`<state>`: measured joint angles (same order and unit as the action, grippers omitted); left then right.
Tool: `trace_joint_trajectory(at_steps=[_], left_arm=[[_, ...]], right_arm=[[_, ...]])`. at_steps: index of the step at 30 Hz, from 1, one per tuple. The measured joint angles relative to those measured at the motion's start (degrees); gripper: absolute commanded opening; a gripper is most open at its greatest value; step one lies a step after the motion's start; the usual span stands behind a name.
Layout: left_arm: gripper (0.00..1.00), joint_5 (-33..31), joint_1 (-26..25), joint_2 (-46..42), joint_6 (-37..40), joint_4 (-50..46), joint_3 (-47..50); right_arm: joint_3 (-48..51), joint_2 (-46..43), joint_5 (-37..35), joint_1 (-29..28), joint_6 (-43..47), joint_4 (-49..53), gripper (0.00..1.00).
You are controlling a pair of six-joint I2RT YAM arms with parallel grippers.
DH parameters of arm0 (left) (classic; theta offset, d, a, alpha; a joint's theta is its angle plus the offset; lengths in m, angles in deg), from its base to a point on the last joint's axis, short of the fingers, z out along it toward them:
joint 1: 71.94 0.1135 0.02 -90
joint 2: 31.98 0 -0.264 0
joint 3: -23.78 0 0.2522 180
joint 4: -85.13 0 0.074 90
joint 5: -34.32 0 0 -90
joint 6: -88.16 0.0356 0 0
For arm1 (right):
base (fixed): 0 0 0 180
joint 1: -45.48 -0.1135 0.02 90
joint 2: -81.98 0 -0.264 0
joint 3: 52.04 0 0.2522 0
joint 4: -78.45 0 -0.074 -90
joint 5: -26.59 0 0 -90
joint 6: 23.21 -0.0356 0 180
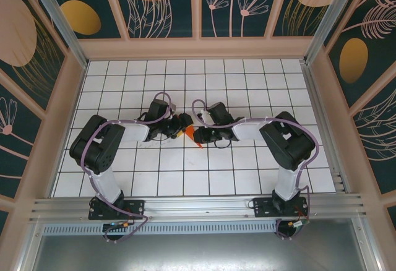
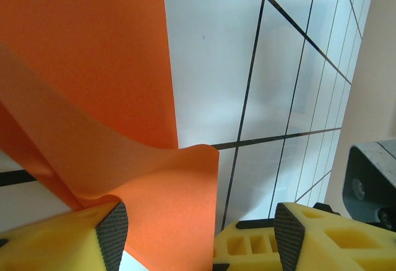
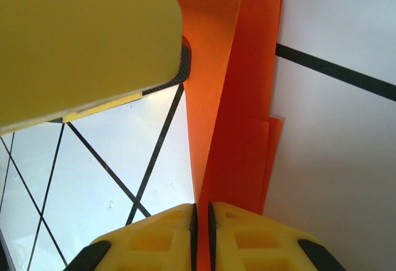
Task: Fold a paper plane with a square sheet of paper (pick it up from the middle)
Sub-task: Fold the wing for the fifth time at the center of the table.
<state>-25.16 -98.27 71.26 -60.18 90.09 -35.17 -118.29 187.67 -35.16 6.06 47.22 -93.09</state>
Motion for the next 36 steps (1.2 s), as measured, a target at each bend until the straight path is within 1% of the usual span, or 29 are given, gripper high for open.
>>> trace_joint_trajectory(at_steps=[3,4,9,12,16,26,36], left_arm=[[0.67,0.0,0.0,0.0,0.0,-0.2,-0.1],[0.67,-0.1,0.0,0.0,0.0,-0.3,-0.2],[0.67,-0.1,0.0,0.3,0.0,-1.2,-0.7],[0.67,-0.2,-0.1,0.3,0.0,-1.9,-1.1],[0.67,-0.3,-0.1,0.5,0.0,-2.5,-1.5],[0.67,-0.4,-0.1,0.5,0.0,-3.2,-1.9],[0.7,-0.2,-0.2,0.3,0.5,-3.5,-2.1]], right_arm=[[-0.2,0.0,-0.7,-0.1,0.9,0.4,0.14],[-0.4,0.0,-0.9,-0.1,1.2,0.8,0.15],[-1.3,0.0,-1.7,-0.1,3.0,2.1,0.27],[-1.3,0.0,-2.2,-0.5,4.0,2.6,0.29],[-1.3,-0.2,-3.1,-1.5,5.5,2.8,0.26],[-1.3,-0.2,-4.2,-1.9,7.3,3.3,0.06],[-0.9,-0.2,-1.7,-1.0,6.1,2.6,0.05]])
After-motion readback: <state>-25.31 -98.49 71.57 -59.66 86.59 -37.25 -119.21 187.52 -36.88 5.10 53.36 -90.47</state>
